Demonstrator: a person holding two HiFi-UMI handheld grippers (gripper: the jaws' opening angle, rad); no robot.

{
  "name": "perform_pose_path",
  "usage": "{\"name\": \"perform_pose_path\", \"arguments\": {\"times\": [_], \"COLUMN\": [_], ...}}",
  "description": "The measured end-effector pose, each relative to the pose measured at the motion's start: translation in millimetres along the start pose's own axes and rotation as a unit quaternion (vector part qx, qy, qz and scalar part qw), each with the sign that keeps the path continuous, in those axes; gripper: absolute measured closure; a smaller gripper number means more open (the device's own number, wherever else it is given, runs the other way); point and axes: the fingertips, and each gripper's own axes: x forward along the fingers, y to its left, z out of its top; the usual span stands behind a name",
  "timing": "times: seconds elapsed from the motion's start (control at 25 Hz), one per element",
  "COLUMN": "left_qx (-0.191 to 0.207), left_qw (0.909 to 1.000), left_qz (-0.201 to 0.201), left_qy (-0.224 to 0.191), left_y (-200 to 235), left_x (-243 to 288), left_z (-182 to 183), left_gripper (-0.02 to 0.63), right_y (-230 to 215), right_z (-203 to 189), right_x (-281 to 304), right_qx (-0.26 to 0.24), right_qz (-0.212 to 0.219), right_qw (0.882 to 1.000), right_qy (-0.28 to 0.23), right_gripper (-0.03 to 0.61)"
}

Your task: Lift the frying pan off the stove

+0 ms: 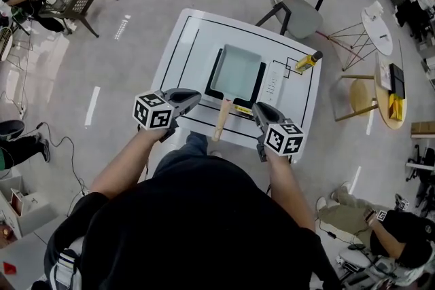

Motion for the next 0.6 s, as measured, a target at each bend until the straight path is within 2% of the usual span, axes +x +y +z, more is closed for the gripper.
{"name": "perform_pose_path", "arguments": {"times": [0.32,0.6], "left_qx": [-0.018,-0.035], "left_qw": [0.9991,0.997], "left_qz": [-0.024,-0.04], "left_qy": [0.031,0.057], "left_y": [0.1,-0.7], "left_x": [19.4,32.8], "left_z": [-19.7,-36.8], "left_gripper": [0.597,0.534], "right_y": [-1.6,-3.3], "right_z": [-14.4,-24.4], "right_x": [16.5,27.0], "right_qx": [0.013,0.031], "right_qz": [0.012,0.022], "right_qw": [1.0,0.999], "right_qy": [0.021,0.035], "right_gripper": [0.505,0.48]}}
